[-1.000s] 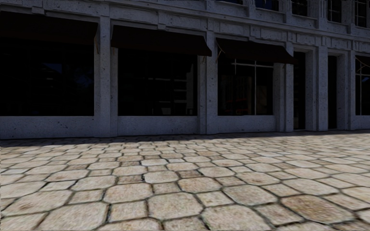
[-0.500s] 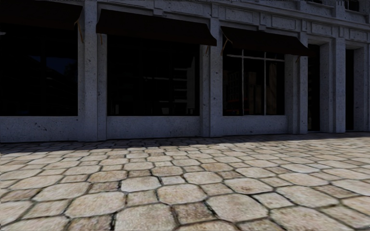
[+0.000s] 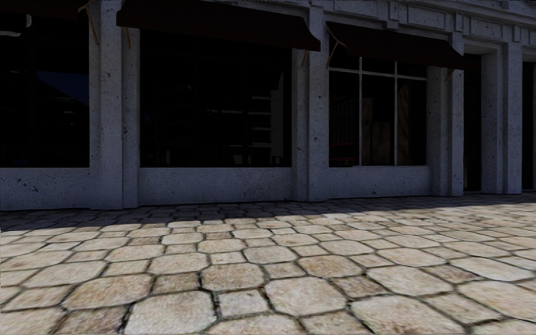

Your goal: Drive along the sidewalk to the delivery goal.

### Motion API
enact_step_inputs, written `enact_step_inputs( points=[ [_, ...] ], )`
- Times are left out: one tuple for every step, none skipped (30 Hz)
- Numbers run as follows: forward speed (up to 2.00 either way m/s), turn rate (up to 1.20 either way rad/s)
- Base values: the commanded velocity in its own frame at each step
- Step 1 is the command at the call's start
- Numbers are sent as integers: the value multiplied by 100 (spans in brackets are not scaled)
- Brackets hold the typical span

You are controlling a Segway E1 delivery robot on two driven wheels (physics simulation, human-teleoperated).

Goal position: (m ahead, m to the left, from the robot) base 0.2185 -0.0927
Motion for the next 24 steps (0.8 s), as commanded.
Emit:
enact_step_inputs(
  points=[
    [0, 0],
    [0, 0],
    [0, 0],
    [0, 0],
    [0, 0],
    [0, 0],
    [0, 0],
    [0, 0],
    [0, 0],
    [0, 0],
    [0, 0],
    [0, 0],
    [0, 0],
    [0, 0],
    [0, 0],
    [0, 0],
    [0, 0],
    [0, 0],
    [0, 0],
    [0, 0],
    [0, 0],
    [0, 0],
    [0, 0],
    [0, 0]
  ],
)
